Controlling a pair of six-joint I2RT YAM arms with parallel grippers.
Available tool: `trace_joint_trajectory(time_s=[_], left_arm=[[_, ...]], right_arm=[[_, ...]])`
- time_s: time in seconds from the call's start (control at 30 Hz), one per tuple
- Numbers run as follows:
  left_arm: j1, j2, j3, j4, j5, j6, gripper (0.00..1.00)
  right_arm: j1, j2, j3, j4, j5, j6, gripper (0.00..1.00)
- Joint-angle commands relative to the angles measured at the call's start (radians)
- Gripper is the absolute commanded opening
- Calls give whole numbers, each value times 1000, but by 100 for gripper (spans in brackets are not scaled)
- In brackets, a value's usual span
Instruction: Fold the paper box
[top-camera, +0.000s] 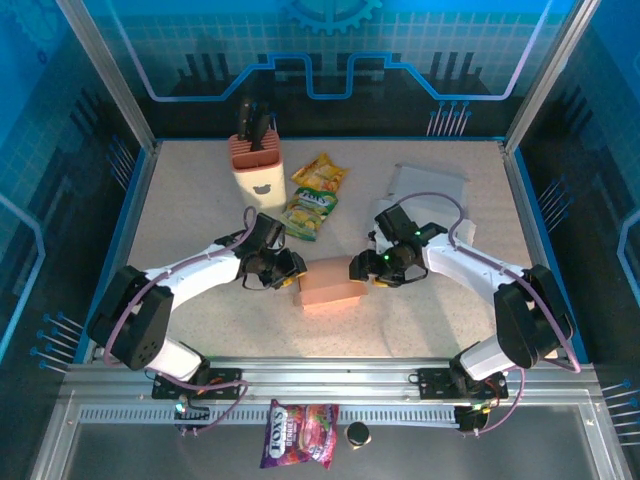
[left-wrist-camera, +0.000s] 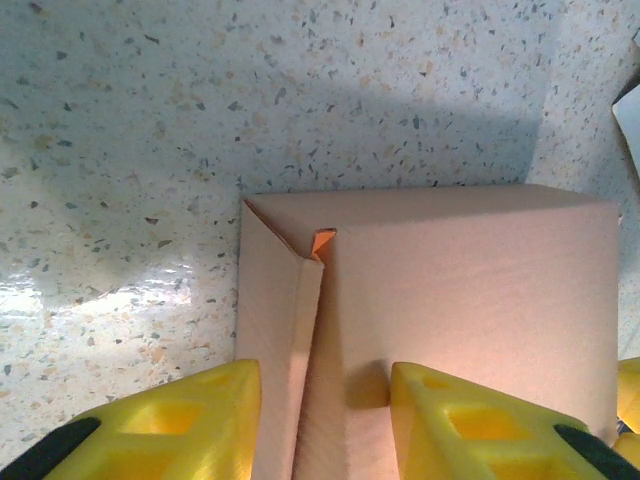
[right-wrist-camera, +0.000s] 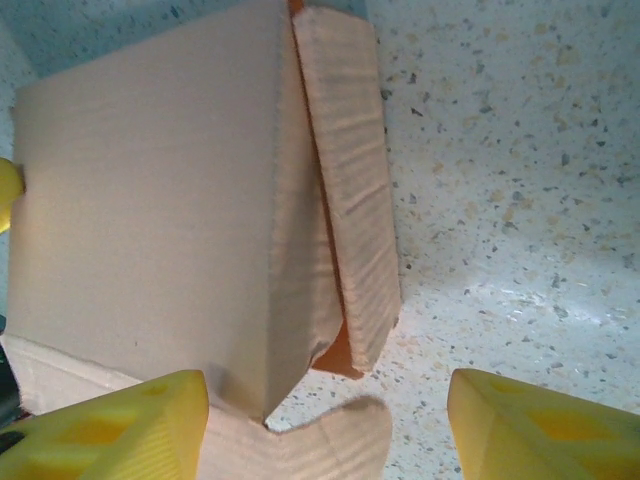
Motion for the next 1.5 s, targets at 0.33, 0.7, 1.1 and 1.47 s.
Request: trace_joint_trajectory(time_s=[0.33,0.7,1.1,1.47], left_arm=[[-18,-23,-54,36,-18,27,35],[-20,-6,-72,80,-16,30,28],[-20,30,-29,67,-44,94,22],[-20,33,-3,60,-42,112,28]], right_arm=[[14,71,-17,33,-4,-56,61],[13,109,-26,52,-3,-73,52],[-25,70,61,3,35,-162,64],[-21,209,112,32,2,-171,43]])
